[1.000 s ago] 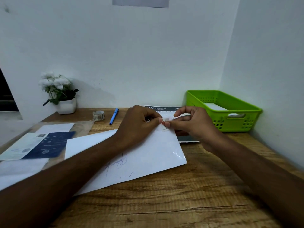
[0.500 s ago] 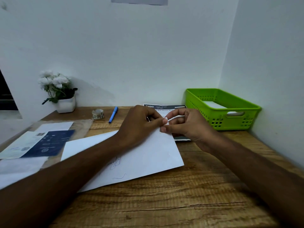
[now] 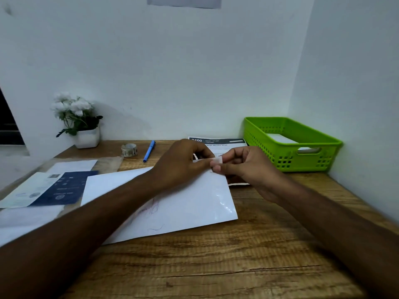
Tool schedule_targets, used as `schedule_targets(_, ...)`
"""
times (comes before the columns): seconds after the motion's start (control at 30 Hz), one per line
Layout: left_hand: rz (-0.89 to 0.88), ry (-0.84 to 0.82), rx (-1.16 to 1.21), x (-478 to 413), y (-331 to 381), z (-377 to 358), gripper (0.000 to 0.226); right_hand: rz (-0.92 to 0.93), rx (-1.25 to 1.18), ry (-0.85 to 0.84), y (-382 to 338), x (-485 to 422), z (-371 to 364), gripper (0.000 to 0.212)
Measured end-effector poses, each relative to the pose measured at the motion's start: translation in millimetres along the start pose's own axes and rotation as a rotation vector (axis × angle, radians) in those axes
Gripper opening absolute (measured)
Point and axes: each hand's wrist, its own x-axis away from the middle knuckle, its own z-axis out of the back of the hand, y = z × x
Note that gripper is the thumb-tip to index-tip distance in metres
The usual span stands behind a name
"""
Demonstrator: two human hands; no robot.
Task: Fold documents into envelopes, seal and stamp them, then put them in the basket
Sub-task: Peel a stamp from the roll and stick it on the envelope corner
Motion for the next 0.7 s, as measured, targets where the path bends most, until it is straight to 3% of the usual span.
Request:
schedule_targets(0.03, 0.019, -0.029, -0.004, -0.6, -1.4, 1.6, 0.01, 0.004, 0.001, 0.006, 0.7, -0.7, 0.4, 0.021)
schedule_targets(0.17, 0.086, -0.019, -0.004, 2.9, -4.3, 1.1, 0.035, -0.048, -0.017, -0.023, 3.5, -2.9, 1.4, 0.018)
schedule_targets(0.7, -0.019, 0.016, 0.029, 3.6, -1.9, -1.3, 0.039, -0.029, 0.001, -0.055, 0.6, -4.0, 1.0, 0.019)
